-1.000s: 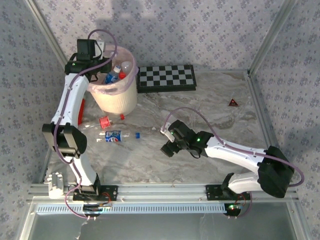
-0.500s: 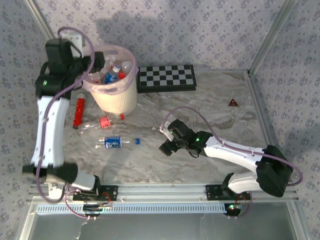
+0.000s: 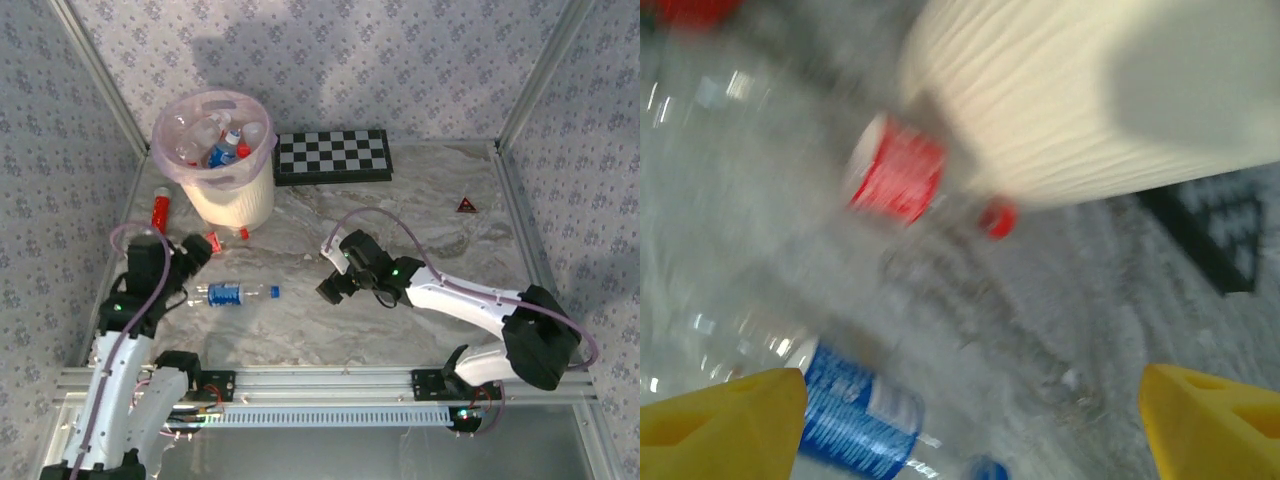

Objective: Put the plastic bottles in the bin

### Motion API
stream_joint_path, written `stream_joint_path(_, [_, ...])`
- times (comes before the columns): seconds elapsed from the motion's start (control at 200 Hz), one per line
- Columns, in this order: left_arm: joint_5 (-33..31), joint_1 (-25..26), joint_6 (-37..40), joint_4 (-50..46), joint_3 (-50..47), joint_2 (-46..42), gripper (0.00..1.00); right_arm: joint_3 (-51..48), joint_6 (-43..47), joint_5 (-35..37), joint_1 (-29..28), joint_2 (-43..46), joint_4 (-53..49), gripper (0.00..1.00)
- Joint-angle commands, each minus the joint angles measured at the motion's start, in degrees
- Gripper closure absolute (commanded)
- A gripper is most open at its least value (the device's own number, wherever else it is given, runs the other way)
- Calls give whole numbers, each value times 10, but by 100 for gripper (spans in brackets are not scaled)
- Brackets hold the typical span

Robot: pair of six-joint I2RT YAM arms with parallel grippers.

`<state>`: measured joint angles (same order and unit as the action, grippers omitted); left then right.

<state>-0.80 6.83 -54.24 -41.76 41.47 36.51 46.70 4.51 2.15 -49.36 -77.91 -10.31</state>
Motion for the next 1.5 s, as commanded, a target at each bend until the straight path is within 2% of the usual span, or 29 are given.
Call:
stream_joint_path(0.0, [-1, 2, -169, 67, -53, -16, 14, 13, 8, 2, 1, -11, -3, 1])
stream_joint_path(0.21, [-15, 6, -242, 54, -98, 22, 12, 1, -10, 43, -1, -8, -23, 0])
stream_joint_path(0.375, [-14, 11, -309, 57, -147, 13, 12, -6, -15, 45, 1, -12, -30, 0])
stream_joint_path(0.46, [-45, 29, -335, 32, -155, -9, 12, -2, -15, 52, 1, -21, -37, 0])
stream_joint_path(0.55, [-80, 51, -356, 8, -169, -27, 13, 4, -15, 51, 1, -30, -39, 0])
stream_joint_path(0.8, [-75, 58, -386, 52, -214, -14, 14, 28, -12, 49, -5, -63, -57, 0])
stream_joint_path(1.105, [-90, 60, -351, 42, -202, -14, 18, 34, -15, 48, -13, -87, -53, 0])
stream_joint_path(1.334, [-90, 54, -230, 56, -121, 67, 20, 35, -9, 53, -14, -88, -52, 0])
stream_joint_path(1.494, [-79, 55, -162, -9, -29, 133, 17, 33, -10, 59, -13, -85, -55, 0])
